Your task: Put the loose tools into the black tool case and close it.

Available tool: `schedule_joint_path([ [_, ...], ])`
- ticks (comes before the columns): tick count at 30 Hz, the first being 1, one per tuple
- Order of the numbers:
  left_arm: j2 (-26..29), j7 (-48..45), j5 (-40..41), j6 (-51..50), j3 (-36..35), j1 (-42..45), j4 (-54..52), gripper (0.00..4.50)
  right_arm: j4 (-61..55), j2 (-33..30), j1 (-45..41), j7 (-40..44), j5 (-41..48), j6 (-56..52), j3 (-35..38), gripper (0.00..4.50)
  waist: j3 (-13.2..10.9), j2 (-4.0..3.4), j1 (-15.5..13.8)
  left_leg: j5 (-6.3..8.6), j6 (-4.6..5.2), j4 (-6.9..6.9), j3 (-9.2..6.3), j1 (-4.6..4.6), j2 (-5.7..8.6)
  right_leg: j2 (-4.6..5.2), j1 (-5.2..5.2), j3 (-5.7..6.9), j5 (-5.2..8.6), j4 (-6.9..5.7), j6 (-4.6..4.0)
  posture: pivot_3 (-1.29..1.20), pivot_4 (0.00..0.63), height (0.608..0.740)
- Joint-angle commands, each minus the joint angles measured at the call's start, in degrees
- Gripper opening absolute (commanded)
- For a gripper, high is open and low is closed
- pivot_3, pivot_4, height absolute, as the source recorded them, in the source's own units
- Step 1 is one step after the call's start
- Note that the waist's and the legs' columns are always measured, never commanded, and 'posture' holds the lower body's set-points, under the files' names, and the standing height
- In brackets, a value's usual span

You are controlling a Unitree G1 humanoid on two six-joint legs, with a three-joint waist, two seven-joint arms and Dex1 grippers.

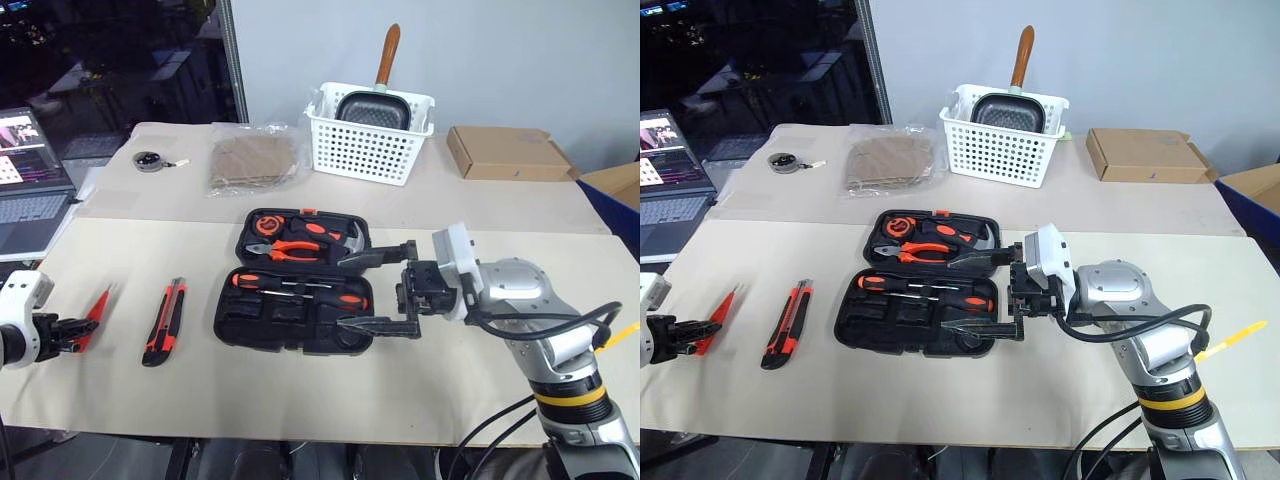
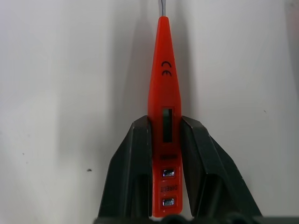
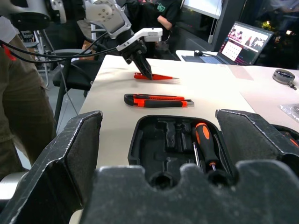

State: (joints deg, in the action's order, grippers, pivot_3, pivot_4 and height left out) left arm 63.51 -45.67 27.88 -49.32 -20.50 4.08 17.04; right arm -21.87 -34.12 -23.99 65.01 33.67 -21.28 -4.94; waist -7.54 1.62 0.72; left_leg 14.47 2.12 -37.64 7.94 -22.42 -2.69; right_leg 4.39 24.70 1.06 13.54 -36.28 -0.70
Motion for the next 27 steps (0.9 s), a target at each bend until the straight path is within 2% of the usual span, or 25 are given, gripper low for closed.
schedule_joint_path([
  [1,0.13,0.66,0.93,-1.2,-5.16,0.09,-4.54,0.42,-0.65,0.53,-0.05,-0.64,-0.36,1.95,0.77,4.5,0.0,0.01,-0.02,0.0,0.0,-0.01,0.0,0.0,0.0,-0.01,0.0,0.01,0.0,0.0,0.0,0.0,0.15,0.74],
  [7,1.35,-3.54,5.47,-2.45,-10.53,0.99,-15.01,0.42,-0.35,0.96,0.65,-0.88,-0.89,2.57,0.83,4.5,-0.01,0.01,-0.02,0.0,0.0,-0.04,0.02,0.0,0.01,-0.04,-0.03,0.04,0.0,-0.02,0.01,0.0,0.15,0.74],
  [10,3.32,-8.15,8.78,-2.98,-7.44,2.97,-24.19,0.42,-0.51,0.42,1.56,-1.18,-1.11,2.53,1.42,4.5,-0.03,0.06,-0.15,0.0,0.0,-0.06,0.02,0.0,0.01,-0.08,-0.05,0.07,0.0,-0.01,0.01,0.0,0.15,0.74],
  [13,4.42,-12.1,10.01,-2.03,-0.07,7.35,-30.36,0.42,-1.51,-1.59,4.05,-1.44,-1.0,2.03,3.24,4.5,-0.06,0.02,-0.75,0.0,-0.01,-0.12,-0.04,0.02,0.05,-0.07,-0.19,0.23,-0.01,0.02,0.02,0.0,0.15,0.74],
  [17,3.94,-17.69,3.43,5.58,14.63,15.78,-32.2,0.42,-3.36,-6.0,9.48,-1.92,-0.62,1.28,6.98,4.5,-0.13,-0.18,-1.33,0.03,0.06,-0.12,0.03,0.19,0.18,-0.24,-0.38,0.14,-0.01,0.06,0.11,0.0,0.15,0.74],
  [22,-2.59,-24.42,-4.72,9.68,31.75,30.58,-27.09,0.42,-5.35,-13.14,21.1,-1.47,-1.04,1.23,16.43,4.5,-0.16,-0.16,-1.86,0.02,0.07,-0.24,-0.04,0.1,0.14,-0.81,-0.4,-0.1,0.01,0.11,0.17,0.0,0.15,0.74],
  [27,-7.71,-29.42,-11.45,13.84,40.87,37.62,-21.21,0.42,-6.03,-16.84,27.77,-1.01,0.03,0.88,23.07,4.5,-0.18,-0.15,-0.97,0.04,0.12,-0.29,0.02,0.13,0.16,-1.0,-0.42,-0.38,0.0,0.13,0.2,0.0,0.15,0.74],
])
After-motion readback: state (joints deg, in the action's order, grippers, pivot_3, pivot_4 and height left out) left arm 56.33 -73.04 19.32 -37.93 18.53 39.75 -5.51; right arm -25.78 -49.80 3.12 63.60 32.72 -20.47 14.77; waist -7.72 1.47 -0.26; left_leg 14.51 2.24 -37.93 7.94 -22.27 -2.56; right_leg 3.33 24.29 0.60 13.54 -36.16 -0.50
